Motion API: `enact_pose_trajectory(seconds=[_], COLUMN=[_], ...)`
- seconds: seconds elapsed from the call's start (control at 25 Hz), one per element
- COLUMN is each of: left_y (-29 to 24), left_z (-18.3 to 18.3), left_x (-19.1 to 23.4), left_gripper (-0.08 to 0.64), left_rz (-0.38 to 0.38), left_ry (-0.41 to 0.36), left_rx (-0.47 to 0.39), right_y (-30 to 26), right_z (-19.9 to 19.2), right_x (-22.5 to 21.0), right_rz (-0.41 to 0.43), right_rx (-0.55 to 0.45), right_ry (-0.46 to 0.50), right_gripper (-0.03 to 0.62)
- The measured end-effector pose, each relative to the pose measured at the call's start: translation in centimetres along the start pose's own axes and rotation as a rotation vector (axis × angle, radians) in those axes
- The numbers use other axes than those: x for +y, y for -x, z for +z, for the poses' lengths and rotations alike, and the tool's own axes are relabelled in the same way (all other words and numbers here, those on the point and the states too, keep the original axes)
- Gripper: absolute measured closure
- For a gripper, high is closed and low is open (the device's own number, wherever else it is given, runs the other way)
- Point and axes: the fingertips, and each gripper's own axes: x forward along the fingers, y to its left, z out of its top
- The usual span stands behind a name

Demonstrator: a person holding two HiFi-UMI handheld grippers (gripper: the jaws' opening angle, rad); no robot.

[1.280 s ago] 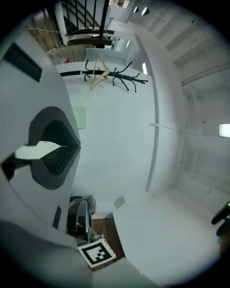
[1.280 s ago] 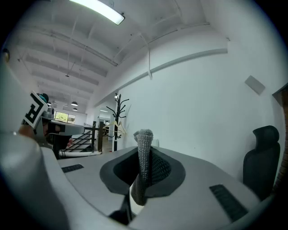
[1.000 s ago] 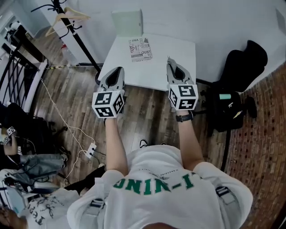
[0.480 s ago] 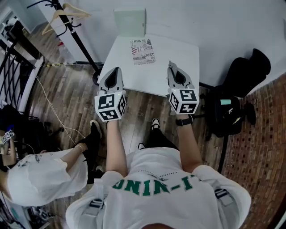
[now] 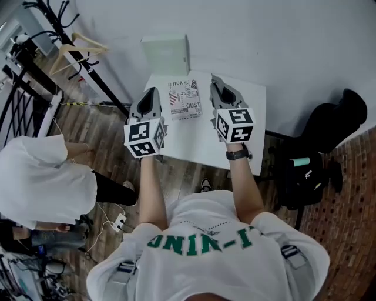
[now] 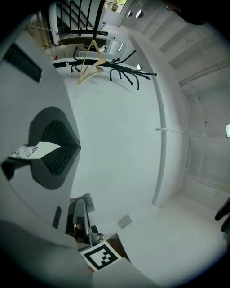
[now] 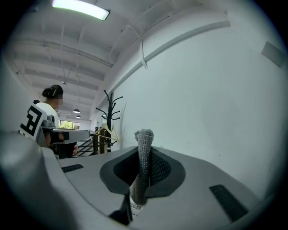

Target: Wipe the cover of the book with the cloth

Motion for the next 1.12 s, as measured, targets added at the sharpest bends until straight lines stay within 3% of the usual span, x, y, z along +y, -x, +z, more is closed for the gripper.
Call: enact_pose_trajectory(seconds=[0.24, 0.6, 0.84, 1.0, 1.12], left_y=[-7.6, -16.5, -22.4, -25.4, -27.2], left_z=[-2.6, -8.6, -12.0, -14.6, -16.9], left_x=[0.2, 3.9, 7.6, 10.9, 13.7], left_gripper=[0.548, 0.548, 0.548, 0.548, 0.548], left_rz=[0.042, 0.028, 0.002, -0.002, 0.006], left_ry=[0.002, 0.030, 0.062, 0.079, 0.107], left_rx=[0.083, 0.180, 0.232, 0.277, 0.304], right_y=[-6.4, -16.0, -24.0, -29.7, -33.9], right_z=[-2.4, -9.3, -14.5, -19.7, -23.1], right_x=[-4.5, -5.5, -3.8, -1.8, -0.1], right_rz=[0.046, 0.100, 0.164, 0.198, 0.220], right_rx=[0.066, 0.204, 0.319, 0.466, 0.528], right_ry=[-0.056, -0.054, 0.008, 0.061, 0.014], right_gripper=[0.558, 0.558, 0.557, 0.555, 0.555])
